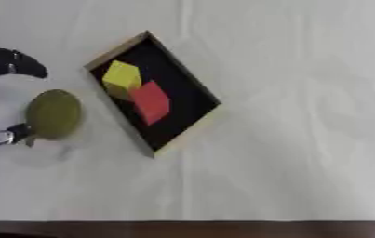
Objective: Pick up objects on the table and place them in the box.
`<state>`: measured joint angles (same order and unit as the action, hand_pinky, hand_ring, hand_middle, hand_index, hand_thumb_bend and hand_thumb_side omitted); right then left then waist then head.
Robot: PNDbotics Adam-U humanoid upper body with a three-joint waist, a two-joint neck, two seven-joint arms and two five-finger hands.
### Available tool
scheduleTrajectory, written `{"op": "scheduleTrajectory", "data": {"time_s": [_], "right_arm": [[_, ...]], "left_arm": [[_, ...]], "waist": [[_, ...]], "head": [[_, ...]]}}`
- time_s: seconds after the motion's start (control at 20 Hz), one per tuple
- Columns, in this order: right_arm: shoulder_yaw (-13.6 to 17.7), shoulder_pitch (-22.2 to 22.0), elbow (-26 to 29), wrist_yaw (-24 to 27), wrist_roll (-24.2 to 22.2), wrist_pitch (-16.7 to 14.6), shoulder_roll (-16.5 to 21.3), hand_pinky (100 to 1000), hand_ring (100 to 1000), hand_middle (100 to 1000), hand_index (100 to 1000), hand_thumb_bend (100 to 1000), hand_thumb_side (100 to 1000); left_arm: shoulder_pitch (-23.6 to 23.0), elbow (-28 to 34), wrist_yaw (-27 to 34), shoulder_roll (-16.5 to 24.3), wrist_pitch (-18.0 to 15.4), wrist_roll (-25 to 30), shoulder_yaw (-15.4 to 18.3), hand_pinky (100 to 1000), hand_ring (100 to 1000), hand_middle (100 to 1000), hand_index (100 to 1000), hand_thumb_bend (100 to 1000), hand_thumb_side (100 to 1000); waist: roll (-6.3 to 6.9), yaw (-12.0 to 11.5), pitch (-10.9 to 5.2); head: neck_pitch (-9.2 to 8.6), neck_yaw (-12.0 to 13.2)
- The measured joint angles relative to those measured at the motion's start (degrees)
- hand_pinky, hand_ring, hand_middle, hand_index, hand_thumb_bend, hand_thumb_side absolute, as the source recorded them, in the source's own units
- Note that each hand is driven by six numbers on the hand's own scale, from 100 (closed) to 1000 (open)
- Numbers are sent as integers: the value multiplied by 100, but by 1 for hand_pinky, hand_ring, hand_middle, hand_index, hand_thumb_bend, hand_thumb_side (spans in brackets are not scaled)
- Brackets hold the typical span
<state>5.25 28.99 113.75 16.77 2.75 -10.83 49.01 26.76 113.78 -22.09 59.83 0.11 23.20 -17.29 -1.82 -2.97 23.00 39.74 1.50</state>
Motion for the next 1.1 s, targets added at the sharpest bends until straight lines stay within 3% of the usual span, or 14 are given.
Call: {"op": "scheduleTrajectory", "data": {"time_s": [0.55,0.8,1.1], "right_arm": [[0,27,0,11,-36,6,-83,975,824,666,754,100,531],[0,27,0,24,-46,3,-91,976,822,662,751,100,531],[0,27,0,33,-78,29,-142,977,818,658,750,100,531]], "left_arm": [[51,0,-529,-144,483,482,-165,816,794,792,902,357,489],[49,0,-749,-190,649,651,-165,818,802,799,908,335,386],[52,0,-1052,-257,809,761,-162,818,806,802,907,336,337]], "waist": [[1,22,10],[-1,28,19],[-1,28,31]], "head": [[0,27],[-1,44],[-2,47]]}}
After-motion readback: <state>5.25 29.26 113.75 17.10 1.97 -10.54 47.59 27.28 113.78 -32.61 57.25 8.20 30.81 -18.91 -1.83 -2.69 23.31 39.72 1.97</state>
